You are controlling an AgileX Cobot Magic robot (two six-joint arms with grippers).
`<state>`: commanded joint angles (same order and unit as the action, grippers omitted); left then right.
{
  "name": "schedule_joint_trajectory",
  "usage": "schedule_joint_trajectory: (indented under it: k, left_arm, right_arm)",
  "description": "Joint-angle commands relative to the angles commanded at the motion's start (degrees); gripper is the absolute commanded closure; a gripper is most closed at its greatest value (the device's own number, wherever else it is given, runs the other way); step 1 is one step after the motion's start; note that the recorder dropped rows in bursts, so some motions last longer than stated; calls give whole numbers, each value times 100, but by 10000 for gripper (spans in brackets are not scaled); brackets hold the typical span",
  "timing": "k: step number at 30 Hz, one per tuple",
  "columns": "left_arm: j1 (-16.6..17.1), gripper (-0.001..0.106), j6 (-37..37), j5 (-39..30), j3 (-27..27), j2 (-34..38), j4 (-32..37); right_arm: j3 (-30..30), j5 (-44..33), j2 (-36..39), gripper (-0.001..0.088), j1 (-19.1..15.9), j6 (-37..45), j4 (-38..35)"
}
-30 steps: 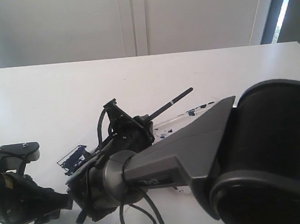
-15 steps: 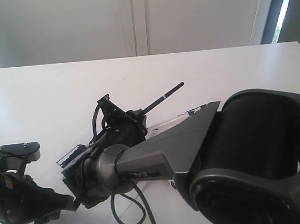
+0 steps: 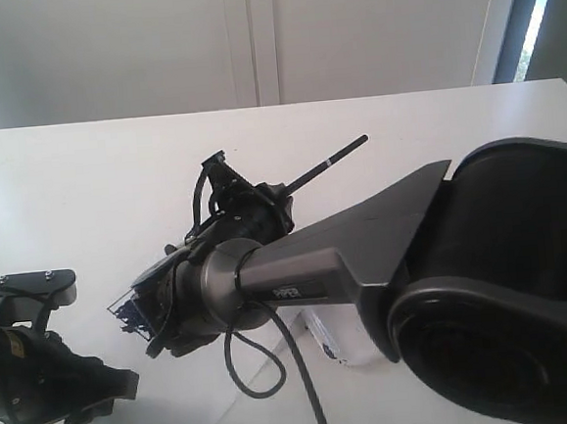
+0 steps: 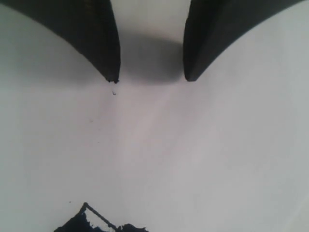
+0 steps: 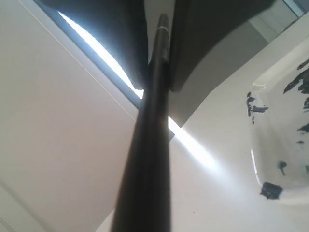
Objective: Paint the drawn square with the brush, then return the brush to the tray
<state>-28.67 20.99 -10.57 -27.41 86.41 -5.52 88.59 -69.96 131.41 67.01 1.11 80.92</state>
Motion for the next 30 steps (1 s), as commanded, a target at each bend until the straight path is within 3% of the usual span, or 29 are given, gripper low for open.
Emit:
schedule_joint_trajectory:
  k: [3,12,25,30]
  left_arm:
    - [0,574,0,-13,0,0,0]
    - [0,574,0,-48,0,0,-18]
    - [0,574,0,-73,0,0,-14]
    - [0,574,0,-48,0,0,-14]
  right_arm:
    - [0,0,-39,868,72,10,-288]
    - [0,0,141,868,72,62,-157]
    - [0,0,251,868,-351,62,9]
    - [0,0,240,868,-352,-28,60]
